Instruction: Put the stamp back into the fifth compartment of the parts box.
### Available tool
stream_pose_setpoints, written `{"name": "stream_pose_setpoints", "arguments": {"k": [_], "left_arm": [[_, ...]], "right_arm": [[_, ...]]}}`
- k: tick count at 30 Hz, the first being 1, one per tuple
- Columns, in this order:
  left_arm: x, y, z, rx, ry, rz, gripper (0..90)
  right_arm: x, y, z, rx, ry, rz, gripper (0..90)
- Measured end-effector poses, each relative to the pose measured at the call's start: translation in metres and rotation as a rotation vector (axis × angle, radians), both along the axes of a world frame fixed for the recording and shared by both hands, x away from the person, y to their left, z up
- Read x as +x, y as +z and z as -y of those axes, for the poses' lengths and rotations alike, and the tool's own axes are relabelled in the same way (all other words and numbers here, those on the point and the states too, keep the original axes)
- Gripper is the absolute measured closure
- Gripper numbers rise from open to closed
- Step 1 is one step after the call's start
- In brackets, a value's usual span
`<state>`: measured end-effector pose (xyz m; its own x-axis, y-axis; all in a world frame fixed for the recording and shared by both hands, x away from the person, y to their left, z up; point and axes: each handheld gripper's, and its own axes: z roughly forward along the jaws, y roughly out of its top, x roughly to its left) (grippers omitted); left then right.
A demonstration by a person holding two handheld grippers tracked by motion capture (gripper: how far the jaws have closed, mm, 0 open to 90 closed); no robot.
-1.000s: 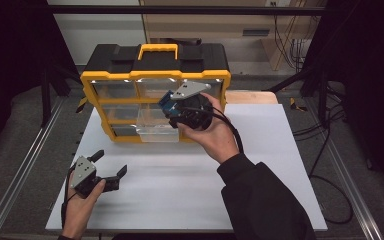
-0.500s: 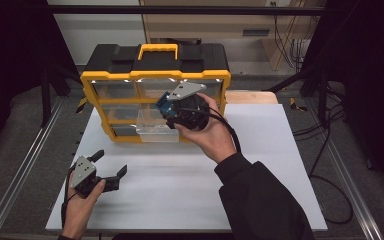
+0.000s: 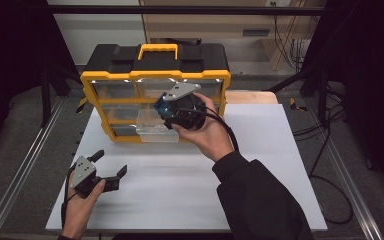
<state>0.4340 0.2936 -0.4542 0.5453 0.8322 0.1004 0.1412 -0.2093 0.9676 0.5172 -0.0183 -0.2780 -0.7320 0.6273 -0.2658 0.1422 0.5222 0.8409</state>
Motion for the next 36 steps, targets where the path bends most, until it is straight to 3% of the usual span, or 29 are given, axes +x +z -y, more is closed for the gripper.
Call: {"name": "stream_pose_setpoints", "arguments": {"k": [36], "left_arm": [[0.0000,0.0000,0.0000,0.000,-0.002,0.000,2.5]], "right_arm": [[0.0036,-0.0060,-0.0072,-0.033,0.006,-0.013,41.7]]}}
